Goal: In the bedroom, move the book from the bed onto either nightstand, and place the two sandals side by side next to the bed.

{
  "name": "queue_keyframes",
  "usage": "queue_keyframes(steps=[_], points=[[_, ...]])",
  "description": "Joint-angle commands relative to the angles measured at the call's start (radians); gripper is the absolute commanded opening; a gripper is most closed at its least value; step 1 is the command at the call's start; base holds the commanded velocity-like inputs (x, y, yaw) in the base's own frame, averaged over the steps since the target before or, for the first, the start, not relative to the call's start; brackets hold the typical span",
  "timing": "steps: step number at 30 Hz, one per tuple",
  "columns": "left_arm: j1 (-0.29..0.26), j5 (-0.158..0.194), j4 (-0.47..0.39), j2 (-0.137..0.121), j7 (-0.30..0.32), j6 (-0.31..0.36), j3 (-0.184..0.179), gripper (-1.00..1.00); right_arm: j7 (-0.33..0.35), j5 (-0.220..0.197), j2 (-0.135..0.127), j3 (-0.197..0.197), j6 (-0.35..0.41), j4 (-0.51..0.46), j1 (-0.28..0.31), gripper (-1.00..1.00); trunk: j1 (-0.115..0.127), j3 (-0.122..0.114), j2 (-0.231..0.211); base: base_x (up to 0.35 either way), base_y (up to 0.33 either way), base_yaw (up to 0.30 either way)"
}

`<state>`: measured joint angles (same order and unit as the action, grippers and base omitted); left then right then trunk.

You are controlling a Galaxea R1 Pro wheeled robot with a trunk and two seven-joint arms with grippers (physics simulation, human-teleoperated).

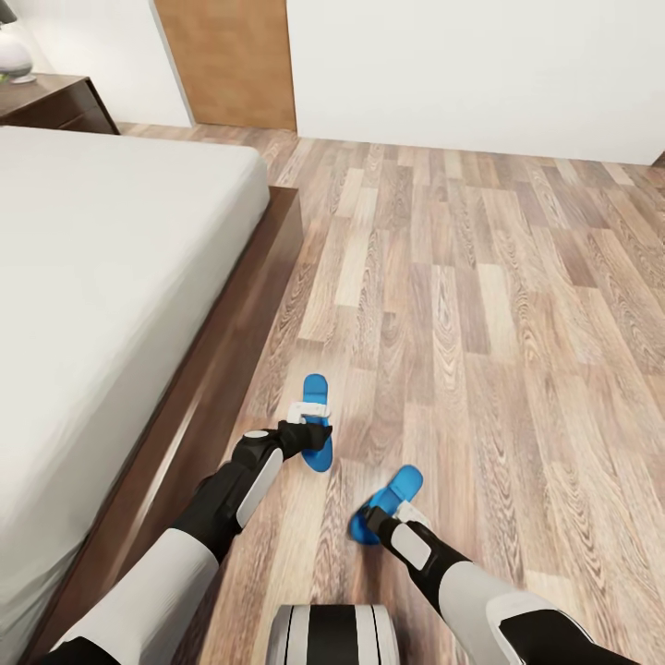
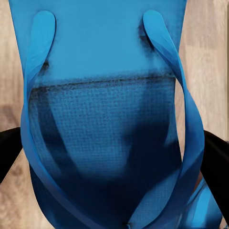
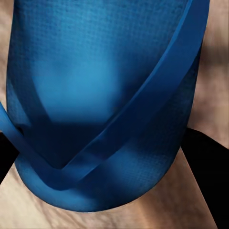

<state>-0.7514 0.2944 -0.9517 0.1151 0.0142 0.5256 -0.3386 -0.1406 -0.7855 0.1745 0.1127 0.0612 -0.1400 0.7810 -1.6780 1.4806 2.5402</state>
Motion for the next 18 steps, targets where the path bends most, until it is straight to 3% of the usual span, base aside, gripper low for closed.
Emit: queue_keyframes(steps=[1, 8, 11, 13, 17, 18], points=[[0.0, 0.001, -0.001, 0.0, 0.001, 0.005, 0.001, -1.0, -0.009, -0.006, 0.0, 0.008, 0.003, -0.006, 0.0, -1.0, 0.001, -0.003, 0.0, 0.0, 0.0, 0.0], [0.0, 0.001, -0.001, 0.0, 0.001, 0.007, 0.0, -1.0, -0.011, -0.005, -0.001, 0.008, 0.001, -0.021, 0.0, -1.0, 0.004, -0.03, -0.002, 0.0, 0.0, 0.0], [0.0, 0.002, 0.002, 0.001, 0.002, 0.007, -0.001, -1.0, -0.008, 0.0, -0.017, 0.013, -0.02, -0.023, 0.0, -1.0, 0.005, -0.042, -0.002, 0.0, 0.0, 0.0], [0.0, 0.002, 0.004, 0.001, 0.002, 0.007, -0.001, -1.0, -0.008, 0.021, -0.024, 0.028, -0.034, -0.026, 0.0, -1.0, 0.006, -0.05, -0.003, 0.0, 0.0, 0.0], [0.0, 0.002, 0.006, 0.001, 0.002, 0.007, -0.001, -1.0, -0.009, 0.109, -0.047, 0.062, -0.056, -0.052, 0.0, -1.0, 0.008, -0.065, -0.004, 0.0, 0.0, 0.0], [0.0, 0.002, 0.008, 0.002, 0.002, 0.007, -0.002, -1.0, -0.007, 0.137, -0.073, 0.07, -0.062, -0.06, -0.001, -1.0, 0.008, -0.069, -0.004, 0.0, 0.0, 0.0]])
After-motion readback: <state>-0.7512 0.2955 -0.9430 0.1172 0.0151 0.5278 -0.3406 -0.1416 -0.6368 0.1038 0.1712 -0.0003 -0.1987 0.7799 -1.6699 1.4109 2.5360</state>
